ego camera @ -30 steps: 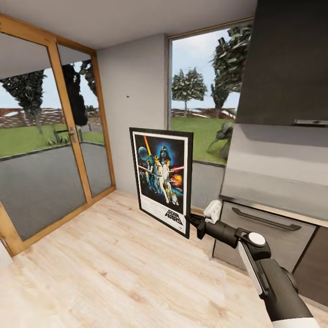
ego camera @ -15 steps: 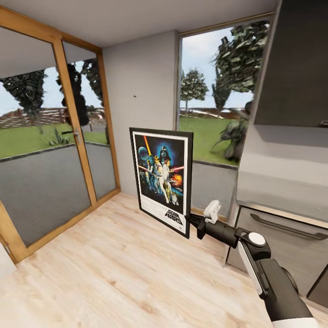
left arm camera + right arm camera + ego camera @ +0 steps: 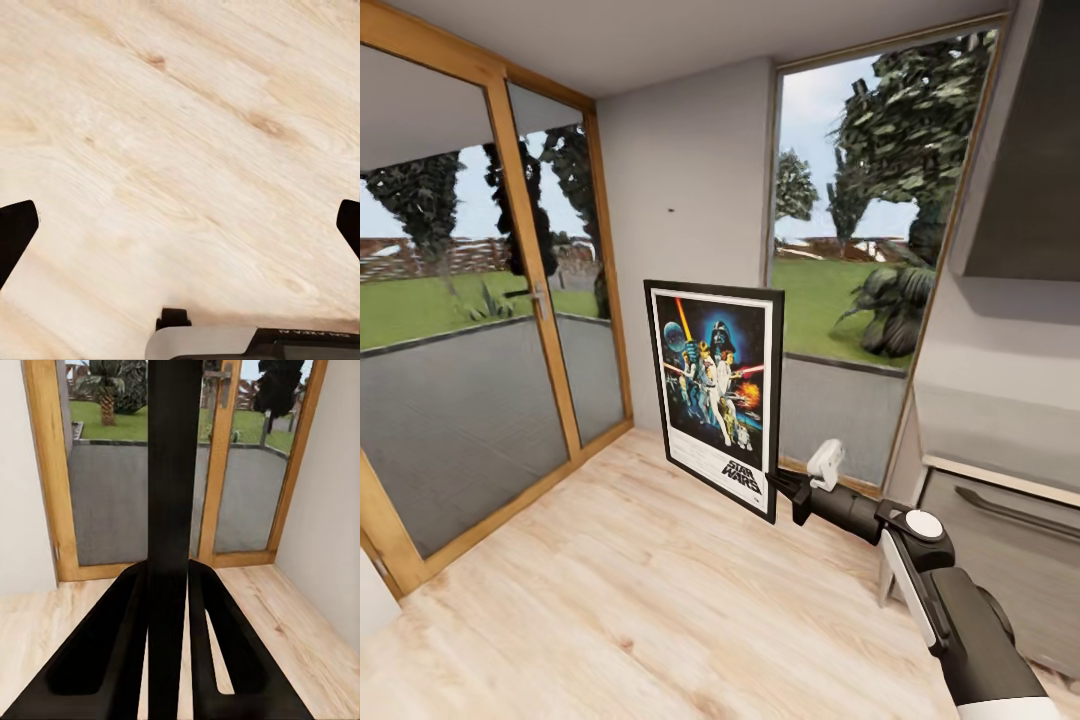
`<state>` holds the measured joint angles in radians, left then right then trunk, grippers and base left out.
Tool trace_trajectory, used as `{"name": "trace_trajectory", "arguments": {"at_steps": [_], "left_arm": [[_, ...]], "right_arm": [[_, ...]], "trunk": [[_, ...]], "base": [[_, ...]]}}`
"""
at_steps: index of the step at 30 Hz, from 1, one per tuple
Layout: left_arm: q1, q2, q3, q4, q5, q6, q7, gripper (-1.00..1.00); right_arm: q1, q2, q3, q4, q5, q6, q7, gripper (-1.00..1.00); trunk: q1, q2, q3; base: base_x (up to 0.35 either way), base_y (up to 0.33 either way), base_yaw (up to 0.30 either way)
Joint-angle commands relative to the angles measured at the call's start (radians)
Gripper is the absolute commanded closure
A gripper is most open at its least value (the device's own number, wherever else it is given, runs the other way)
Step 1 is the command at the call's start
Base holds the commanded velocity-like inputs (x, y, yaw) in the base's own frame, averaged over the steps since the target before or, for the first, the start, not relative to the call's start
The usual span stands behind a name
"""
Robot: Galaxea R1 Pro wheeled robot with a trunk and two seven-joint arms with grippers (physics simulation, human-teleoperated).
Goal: Pick up the poster from the kitchen countertop and hang it on one of the wall nails in the kitchen.
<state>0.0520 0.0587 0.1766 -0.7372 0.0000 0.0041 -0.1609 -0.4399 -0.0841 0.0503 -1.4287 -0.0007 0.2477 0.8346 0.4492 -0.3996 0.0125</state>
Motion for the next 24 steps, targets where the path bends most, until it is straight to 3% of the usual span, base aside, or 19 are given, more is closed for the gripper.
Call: {"name": "trace_trajectory", "arguments": {"at_steps": [1, 24], "left_arm": [[0.000, 0.000, 0.003, -0.001, 0.000, 0.000, -0.006, -1.00], [0.000, 0.000, 0.003, -0.001, 0.000, 0.000, -0.006, -1.00]], "right_arm": [[0.000, 0.000, 0.000, -0.001, -0.002, 0.009, 0.005, 1.00], [0.000, 0.000, 0.000, -0.001, -0.002, 0.010, 0.005, 1.00]], "trunk": [[0.001, 0.000, 0.000], [0.001, 0.000, 0.000]], "base": [[0.229, 0.300, 0.000], [0.214, 0.309, 0.000]]}}
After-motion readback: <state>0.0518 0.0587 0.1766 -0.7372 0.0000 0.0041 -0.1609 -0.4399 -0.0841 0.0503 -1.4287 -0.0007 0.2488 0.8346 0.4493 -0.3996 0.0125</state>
